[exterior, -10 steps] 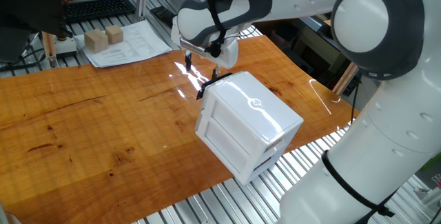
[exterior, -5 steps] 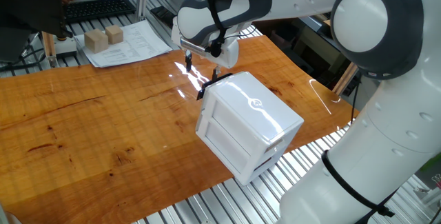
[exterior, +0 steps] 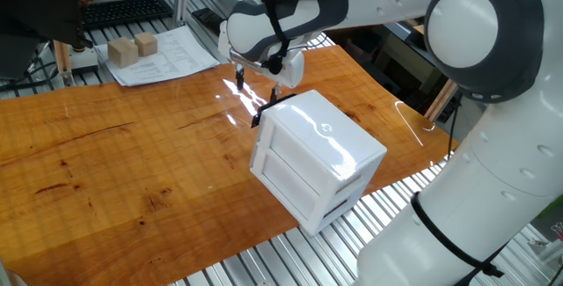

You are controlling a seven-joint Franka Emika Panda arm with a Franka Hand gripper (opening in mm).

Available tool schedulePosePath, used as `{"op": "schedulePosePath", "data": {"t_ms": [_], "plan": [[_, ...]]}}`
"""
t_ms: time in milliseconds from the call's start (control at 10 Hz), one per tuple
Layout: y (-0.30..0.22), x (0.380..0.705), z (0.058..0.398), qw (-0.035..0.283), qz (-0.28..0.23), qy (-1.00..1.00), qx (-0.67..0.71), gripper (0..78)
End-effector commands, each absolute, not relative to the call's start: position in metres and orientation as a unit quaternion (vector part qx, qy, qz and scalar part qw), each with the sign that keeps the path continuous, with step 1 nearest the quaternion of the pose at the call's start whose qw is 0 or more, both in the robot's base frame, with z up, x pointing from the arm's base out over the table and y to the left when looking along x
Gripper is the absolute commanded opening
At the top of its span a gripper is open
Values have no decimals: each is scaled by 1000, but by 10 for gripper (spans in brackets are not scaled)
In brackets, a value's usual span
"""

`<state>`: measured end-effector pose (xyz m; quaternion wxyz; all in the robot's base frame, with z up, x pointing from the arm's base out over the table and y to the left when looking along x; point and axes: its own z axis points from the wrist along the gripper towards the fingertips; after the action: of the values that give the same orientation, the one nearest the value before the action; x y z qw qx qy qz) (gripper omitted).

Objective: Put things in the drawer

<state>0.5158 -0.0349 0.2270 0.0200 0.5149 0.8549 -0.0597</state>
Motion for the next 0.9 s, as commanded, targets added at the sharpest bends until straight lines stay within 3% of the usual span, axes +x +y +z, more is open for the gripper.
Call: {"op": "schedulePosePath", "data": {"t_ms": [100,500,900], "plan": [[-35,510,219,7,-77,860,505,775],[-38,508,227,-14,-83,866,492,775],[-32,513,233,-10,-82,862,501,775]]}}
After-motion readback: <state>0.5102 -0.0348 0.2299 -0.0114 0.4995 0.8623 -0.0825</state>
